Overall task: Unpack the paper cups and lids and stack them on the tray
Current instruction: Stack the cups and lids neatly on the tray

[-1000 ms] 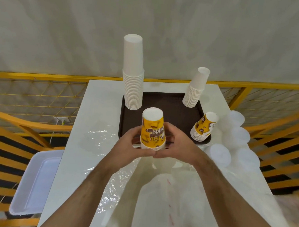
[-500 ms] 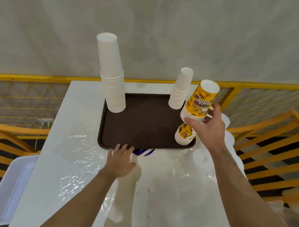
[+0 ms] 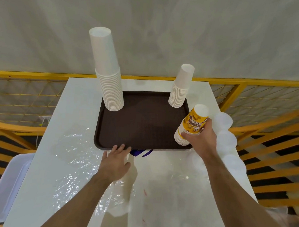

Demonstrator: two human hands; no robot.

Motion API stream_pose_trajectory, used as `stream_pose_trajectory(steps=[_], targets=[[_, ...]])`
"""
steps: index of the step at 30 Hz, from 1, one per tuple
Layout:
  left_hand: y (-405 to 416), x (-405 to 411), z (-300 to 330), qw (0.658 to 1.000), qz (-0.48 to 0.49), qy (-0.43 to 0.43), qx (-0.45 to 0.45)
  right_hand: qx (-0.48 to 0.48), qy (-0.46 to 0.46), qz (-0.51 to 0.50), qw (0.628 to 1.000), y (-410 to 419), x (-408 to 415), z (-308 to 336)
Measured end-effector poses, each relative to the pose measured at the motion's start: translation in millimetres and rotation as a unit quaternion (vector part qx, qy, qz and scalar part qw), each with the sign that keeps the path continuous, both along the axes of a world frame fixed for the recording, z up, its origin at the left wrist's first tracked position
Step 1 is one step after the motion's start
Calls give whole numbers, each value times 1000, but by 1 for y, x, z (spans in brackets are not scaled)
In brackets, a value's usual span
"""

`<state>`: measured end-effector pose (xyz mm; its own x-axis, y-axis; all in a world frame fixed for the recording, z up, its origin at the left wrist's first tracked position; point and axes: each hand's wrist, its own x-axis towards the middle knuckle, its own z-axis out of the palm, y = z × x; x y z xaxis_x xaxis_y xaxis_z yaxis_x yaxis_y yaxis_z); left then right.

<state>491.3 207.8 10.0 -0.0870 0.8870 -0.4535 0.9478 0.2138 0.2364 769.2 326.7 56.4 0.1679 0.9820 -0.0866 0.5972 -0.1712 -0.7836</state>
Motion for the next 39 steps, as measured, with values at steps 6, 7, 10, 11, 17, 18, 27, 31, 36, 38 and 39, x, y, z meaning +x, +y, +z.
stream_pose_trajectory(steps=[6,7,10,11,17,18,27,31,36,38,39], targets=[[0,-2,2,1000,-2,-11,-10,-10,-121,10,993,0,-2,-6],[0,-2,2,1000,-4,-12,-12,-10,-135,8,991,0,-3,-6],[0,-2,4,1000,-7,-13,-21,-19,-169,4,985,-2,-3,-4],[0,-3,4,1000,-8,-15,-24,-26,-181,3,983,-3,-3,-3],[-3,-4,12,999,10,-47,-20,-88,-210,5,974,1,-7,11],[-5,-4,15,998,20,-58,-5,-103,-221,9,970,1,-8,14],[-46,4,39,950,118,-275,84,-117,-251,-29,960,-39,-13,54],[-62,15,49,931,115,-336,87,-73,-168,-31,983,-78,-15,56],[-64,44,68,908,113,-395,87,-40,-118,-52,991,-120,-5,59],[-61,62,78,898,112,-416,89,-36,-113,-65,991,-129,5,55],[-59,71,82,894,110,-426,87,-35,-107,-75,991,-132,11,53]])
